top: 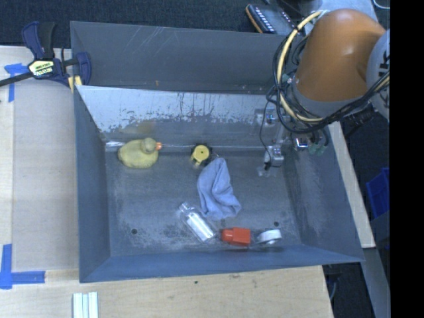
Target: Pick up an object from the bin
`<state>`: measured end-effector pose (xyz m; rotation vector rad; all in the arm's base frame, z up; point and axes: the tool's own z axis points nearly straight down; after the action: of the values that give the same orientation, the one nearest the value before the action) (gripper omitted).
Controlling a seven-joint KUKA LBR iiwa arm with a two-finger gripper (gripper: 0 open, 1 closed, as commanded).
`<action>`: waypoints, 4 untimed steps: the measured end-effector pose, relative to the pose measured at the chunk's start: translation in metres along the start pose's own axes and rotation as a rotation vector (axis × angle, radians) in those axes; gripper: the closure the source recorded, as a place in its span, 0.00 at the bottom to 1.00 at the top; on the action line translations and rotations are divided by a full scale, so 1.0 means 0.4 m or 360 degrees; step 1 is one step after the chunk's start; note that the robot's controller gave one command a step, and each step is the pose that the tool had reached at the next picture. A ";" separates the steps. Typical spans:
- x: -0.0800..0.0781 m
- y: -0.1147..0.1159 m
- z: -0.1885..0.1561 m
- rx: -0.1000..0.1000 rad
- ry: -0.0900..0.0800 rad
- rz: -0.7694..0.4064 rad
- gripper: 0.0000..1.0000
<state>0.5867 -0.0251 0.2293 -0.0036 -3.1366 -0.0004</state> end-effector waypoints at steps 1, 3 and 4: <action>-0.001 0.000 -0.005 0.0000 -0.0005 0.0000 0.00; 0.065 0.114 0.253 -0.0001 -0.0011 -0.0127 0.00; 0.038 0.119 0.278 -0.0001 -0.0009 -0.0215 0.00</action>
Offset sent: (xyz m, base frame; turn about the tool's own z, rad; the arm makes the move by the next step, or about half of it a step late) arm -0.0459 0.0262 -0.0089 -0.0670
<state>0.5711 0.0226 0.1182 0.2089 -3.1351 -0.0014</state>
